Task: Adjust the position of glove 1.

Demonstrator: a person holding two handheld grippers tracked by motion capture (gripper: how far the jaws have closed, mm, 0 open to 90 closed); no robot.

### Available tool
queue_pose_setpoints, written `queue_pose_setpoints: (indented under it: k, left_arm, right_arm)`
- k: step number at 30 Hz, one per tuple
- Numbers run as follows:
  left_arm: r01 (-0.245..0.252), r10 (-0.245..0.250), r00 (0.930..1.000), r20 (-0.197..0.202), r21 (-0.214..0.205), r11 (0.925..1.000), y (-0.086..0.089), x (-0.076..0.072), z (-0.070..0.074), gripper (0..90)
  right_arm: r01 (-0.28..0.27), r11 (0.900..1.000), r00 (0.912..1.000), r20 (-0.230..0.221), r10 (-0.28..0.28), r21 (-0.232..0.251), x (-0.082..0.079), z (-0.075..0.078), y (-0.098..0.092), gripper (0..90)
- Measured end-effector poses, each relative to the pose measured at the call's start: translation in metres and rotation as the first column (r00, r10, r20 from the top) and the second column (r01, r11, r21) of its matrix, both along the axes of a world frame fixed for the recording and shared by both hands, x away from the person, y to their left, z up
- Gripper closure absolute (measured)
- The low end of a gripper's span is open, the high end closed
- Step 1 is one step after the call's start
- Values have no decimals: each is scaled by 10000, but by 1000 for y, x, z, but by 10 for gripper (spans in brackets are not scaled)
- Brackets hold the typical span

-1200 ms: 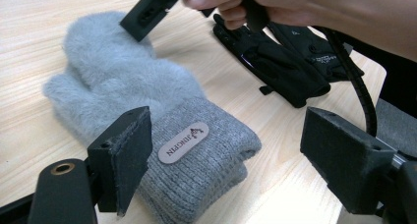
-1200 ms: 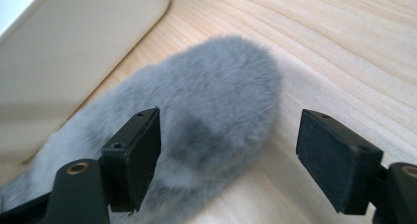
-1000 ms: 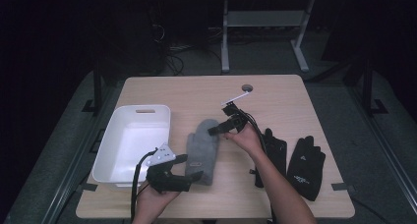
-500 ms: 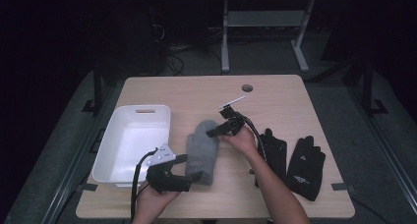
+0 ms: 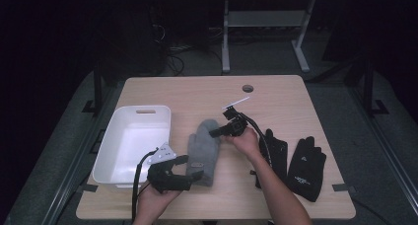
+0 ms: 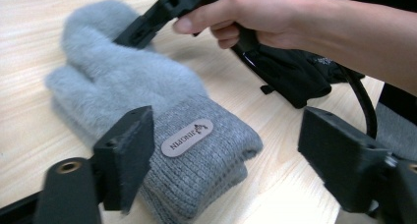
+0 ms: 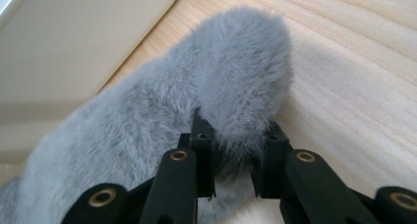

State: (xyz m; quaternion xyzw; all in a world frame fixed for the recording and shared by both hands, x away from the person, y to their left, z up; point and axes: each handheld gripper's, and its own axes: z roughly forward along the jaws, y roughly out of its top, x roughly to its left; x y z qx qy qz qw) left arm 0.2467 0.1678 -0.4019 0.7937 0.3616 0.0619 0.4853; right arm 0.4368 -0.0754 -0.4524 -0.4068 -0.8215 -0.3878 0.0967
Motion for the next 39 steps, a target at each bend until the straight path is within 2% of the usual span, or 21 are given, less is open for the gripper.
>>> queue_pose_setpoints:
  k: [1,4,8,10,15,18,19,20,22,24,25,26,30,33,39]
  left_arm:
    - [0,0,10000,0,0,10000,0,0,0,235]
    - [-433,426,9989,-213,-334,9985,-1,0,4,239]
    - [-697,686,9970,-350,-332,9970,-1,3,5,239]
    - [-976,965,9933,-638,-153,9951,-7,8,4,239]
    - [-1350,1383,9876,-746,480,9897,-16,20,2,238]
    - [-1584,1641,9812,-1012,618,9854,-20,27,-2,238]
    - [-1584,1641,9812,-1012,618,9854,-20,27,-2,239]
    - [-1643,1724,9762,-1316,705,9839,-22,31,-5,239]
    - [-1664,1789,9725,-1492,926,9817,-23,35,-9,239]
    - [-1747,1899,9650,-1809,970,9798,-24,37,-13,242]
    - [-1747,1899,9650,-1809,970,9798,-24,37,-13,243]
    - [-1739,1920,9601,-2031,1035,9793,-25,39,-18,243]
    - [-1568,1788,9466,-2682,1013,9824,-27,40,-28,242]
    - [-1734,1848,9297,-3186,640,9828,-26,40,-34,239]
    - [-1712,1788,9219,-3437,526,9838,-26,40,-39,216]
  right_arm:
    - [0,10000,10000,0,0,0,0,0,0,752]
    - [-100,9999,9997,201,101,-48,-5,3,-10,761]
    - [-85,9999,9993,357,89,-111,-9,5,-20,763]
    - [-53,9999,9991,418,58,-121,-11,6,-29,763]
    - [7,9998,9982,599,4,-193,-14,7,-38,764]
    - [127,9998,9982,582,-116,-176,-16,4,-43,764]
    - [167,9997,9982,572,-158,-158,-17,3,-45,764]
    - [187,9998,9981,591,-181,-103,-17,2,-47,764]
    - [243,9997,9980,593,-238,-66,-18,1,-50,764]
    - [291,9996,9980,557,-288,-45,-18,0,-52,763]
    - [285,9996,9980,563,-282,-53,-18,0,-53,763]
    - [295,9996,9980,568,-292,-42,-18,0,-53,763]
    - [276,9996,9980,579,-270,-101,-18,-1,-54,763]
    - [308,9995,9980,548,-303,-89,-19,-2,-55,763]
    - [331,9994,9979,551,-327,-57,-20,-3,-56,763]
